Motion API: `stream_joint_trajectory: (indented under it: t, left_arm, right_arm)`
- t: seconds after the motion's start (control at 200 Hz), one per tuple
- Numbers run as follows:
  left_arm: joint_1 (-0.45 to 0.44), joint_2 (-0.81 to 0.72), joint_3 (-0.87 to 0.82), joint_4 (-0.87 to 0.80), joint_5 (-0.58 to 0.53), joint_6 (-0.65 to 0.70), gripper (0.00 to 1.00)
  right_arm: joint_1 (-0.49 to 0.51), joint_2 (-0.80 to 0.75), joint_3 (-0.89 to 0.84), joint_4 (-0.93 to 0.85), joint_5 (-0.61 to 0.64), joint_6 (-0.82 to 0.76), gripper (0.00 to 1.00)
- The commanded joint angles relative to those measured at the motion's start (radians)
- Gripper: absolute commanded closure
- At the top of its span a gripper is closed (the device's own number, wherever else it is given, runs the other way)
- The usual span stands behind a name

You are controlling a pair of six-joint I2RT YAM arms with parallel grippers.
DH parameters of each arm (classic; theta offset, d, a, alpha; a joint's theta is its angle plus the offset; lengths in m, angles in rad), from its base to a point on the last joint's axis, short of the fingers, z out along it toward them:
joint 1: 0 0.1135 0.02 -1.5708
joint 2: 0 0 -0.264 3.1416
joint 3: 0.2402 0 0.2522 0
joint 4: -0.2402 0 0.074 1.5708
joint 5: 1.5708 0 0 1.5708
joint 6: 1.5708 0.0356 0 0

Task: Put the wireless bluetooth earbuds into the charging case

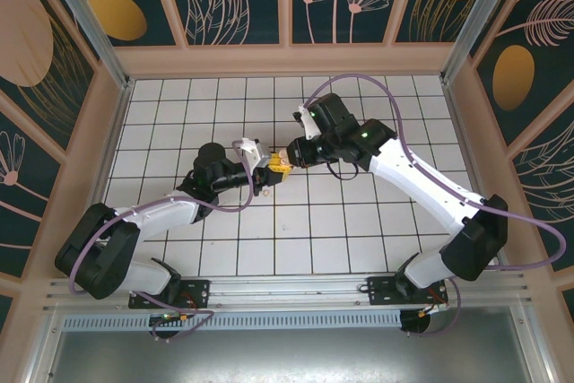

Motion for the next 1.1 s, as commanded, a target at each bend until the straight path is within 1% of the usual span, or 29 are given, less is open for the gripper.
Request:
stream_joint_trajectory:
  t: [0.0, 0.23, 0.415, 0.621, 0.776, 1.096]
  left_arm:
    - [0.000, -0.033, 0.004, 0.045, 0.008, 0.002, 0.81]
    - [0.001, -0.025, -0.021, 0.124, 0.013, -0.061, 0.81]
    - [-0.001, -0.019, -0.026, 0.168, 0.027, -0.104, 0.81]
    - [0.001, 0.002, -0.048, 0.304, 0.044, -0.247, 0.81]
    - [0.000, 0.010, -0.055, 0.359, 0.057, -0.322, 0.81]
    - [0.000, 0.002, -0.027, 0.359, 0.068, -0.373, 0.81]
  right_arm:
    - [0.009, -0.067, -0.037, 0.067, 0.030, -0.009, 0.79]
    - [0.008, -0.172, -0.131, 0.195, 0.055, -0.056, 0.82]
    - [0.008, -0.228, -0.188, 0.294, 0.056, -0.144, 0.82]
    - [0.008, -0.284, -0.246, 0.399, 0.081, -0.262, 0.82]
    - [0.008, -0.288, -0.248, 0.408, 0.075, -0.337, 0.82]
    - [0.011, -0.277, -0.237, 0.401, 0.068, -0.395, 0.82]
